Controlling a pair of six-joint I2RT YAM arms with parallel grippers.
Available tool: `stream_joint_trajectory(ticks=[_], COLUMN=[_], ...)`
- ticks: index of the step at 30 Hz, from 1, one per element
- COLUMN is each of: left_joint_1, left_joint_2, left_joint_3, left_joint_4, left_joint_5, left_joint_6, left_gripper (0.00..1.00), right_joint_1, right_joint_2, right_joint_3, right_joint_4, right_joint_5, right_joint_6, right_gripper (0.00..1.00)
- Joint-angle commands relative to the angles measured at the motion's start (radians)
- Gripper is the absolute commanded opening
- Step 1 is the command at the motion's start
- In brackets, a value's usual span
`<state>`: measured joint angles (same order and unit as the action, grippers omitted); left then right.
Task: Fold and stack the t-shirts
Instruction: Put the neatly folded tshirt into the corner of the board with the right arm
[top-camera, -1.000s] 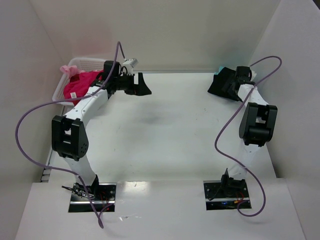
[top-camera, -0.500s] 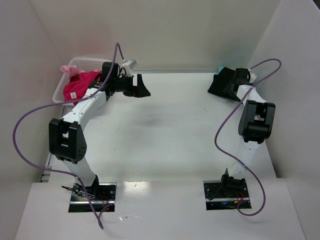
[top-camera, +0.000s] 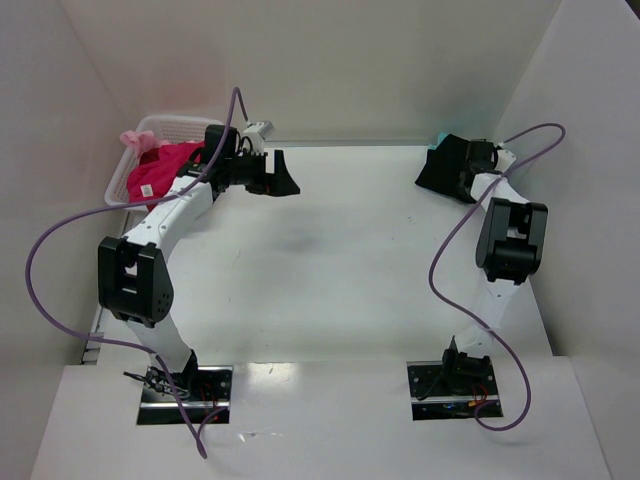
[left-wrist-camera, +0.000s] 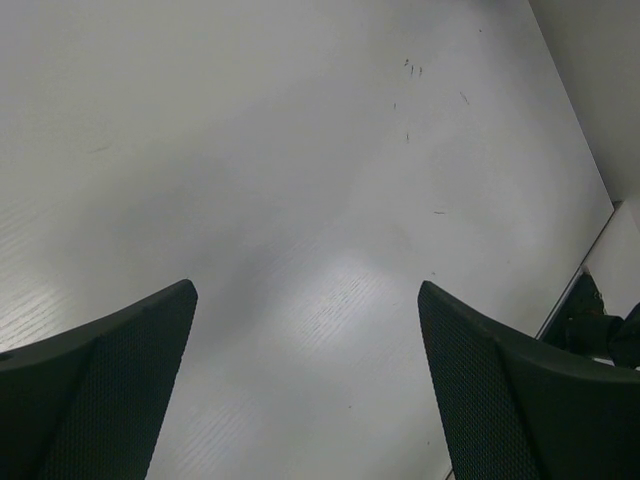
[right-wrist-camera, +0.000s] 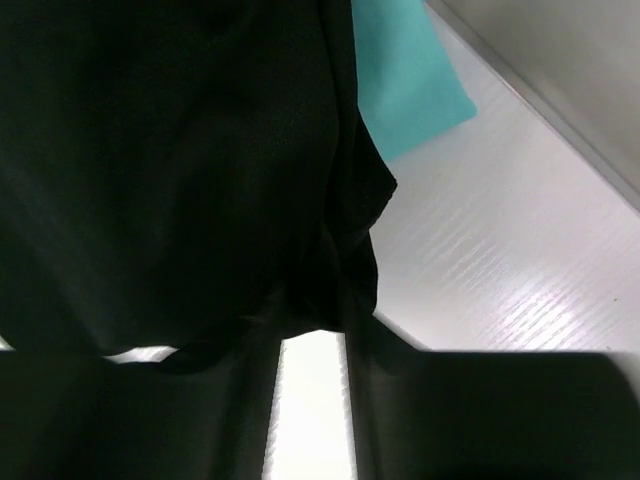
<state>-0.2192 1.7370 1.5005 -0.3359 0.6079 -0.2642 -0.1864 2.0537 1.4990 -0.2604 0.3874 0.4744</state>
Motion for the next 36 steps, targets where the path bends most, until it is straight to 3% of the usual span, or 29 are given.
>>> stream_joint_trajectory(ticks=[1, 4, 8, 16, 29, 31, 32, 36], left_joint_1=[0.006, 0.006, 0.006, 0.006, 0.006, 0.006, 0.006, 0.006], left_joint_2=[0.012, 0.012, 0.012, 0.012, 0.03, 0.03, 0.03, 0.03], left_joint_3=[0.032, 0.032, 0.032, 0.032, 0.023, 0.023, 0.023, 0.023], left_joint_4=[0.008, 0.008, 0.008, 0.037, 0.066, 0.066, 0.066, 0.066], left_joint_5=[0.003, -0.006, -0.007, 0.003, 0.012, 0.021, 0.021, 0.021], left_joint_6=[0.019, 0.019, 0.019, 0.0, -0.027, -0.027, -0.027, -0.027], left_gripper=[0.99, 0.99, 0.99, 0.99, 0.99, 0.99, 0.99, 0.99], right_joint_1=[-0.002, -0.002, -0.021, -0.033, -0.061, -0.061, -0.061, -0.07], right_joint_2=[0.031, 0.031, 0.0, -0.029, -0.009, -0.009, -0.009, -0.082], right_joint_3=[0.02, 0.02, 0.02, 0.066, 0.168, 0.168, 0.149, 0.037], right_joint_4=[0.055, 0.044, 0.044, -0.028, -0.029, -0.042, -0.033, 0.027], right_joint_5=[0.068, 0.097, 0.113, 0.234, 0.213, 0.174, 0.157, 0.02], right_joint_6=[0.032, 0.041, 0.05, 0.118, 0.099, 0.099, 0.099, 0.075], right_gripper=[0.26, 0.15, 0.12, 0.12, 0.12, 0.21, 0.38, 0.71])
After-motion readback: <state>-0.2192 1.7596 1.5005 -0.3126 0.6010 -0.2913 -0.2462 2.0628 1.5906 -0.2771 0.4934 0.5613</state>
